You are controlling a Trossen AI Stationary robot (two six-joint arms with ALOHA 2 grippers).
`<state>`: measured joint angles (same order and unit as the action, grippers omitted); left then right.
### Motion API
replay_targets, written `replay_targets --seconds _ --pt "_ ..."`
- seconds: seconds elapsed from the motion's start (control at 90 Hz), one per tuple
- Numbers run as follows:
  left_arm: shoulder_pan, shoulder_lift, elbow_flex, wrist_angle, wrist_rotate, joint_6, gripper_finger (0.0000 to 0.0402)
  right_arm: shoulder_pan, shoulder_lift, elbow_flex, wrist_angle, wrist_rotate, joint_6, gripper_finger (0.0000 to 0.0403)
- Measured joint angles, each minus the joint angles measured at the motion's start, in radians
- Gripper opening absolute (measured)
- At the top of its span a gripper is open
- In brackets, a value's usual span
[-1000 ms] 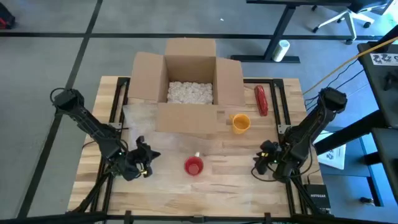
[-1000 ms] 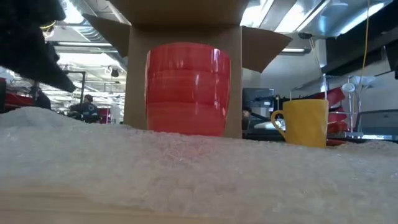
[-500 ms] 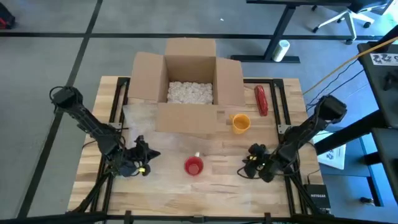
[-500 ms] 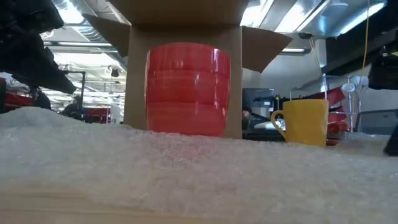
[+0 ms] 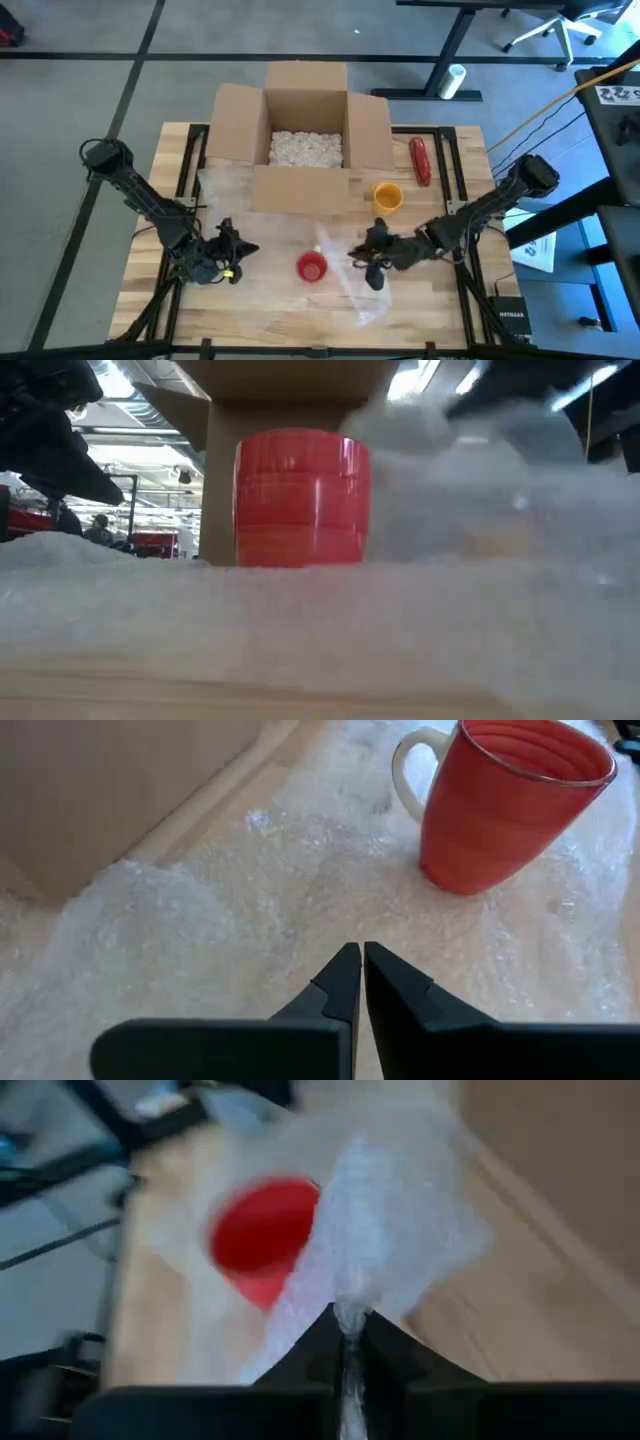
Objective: Wrap mug
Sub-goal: Wrap the red mug with bubble wrap
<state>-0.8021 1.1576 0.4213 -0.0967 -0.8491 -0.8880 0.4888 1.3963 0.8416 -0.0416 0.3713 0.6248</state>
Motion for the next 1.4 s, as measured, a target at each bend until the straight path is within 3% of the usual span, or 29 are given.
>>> replay_targets --seconds 0.278,0.611,0.822,1.167,1.4 --pt "0.0 0.0 0.0 0.051 0.0 0.047 0.0 -0.161 0.215 0.215 -0.006 -0.356 -0.156 0.0" --pt "0.0 0.0 0.0 0.057 0.0 0.03 0.0 -0.241 0.506 0.574 -0.071 -0.728 -0.257 0.0" --pt "-0.003 0.0 0.0 0.063 0.0 0.031 0.0 -0.248 0.563 0.681 -0.119 -0.749 -0.351 0.0012" --pt "-0.003 0.001 0.0 0.063 0.0 0.031 0.0 -0.248 0.569 0.739 -0.117 -0.749 -0.378 0.012" --pt "-0.003 0.001 0.0 0.064 0.0 0.031 0.0 -0.248 0.568 0.739 -0.112 -0.75 -0.389 0.0142"
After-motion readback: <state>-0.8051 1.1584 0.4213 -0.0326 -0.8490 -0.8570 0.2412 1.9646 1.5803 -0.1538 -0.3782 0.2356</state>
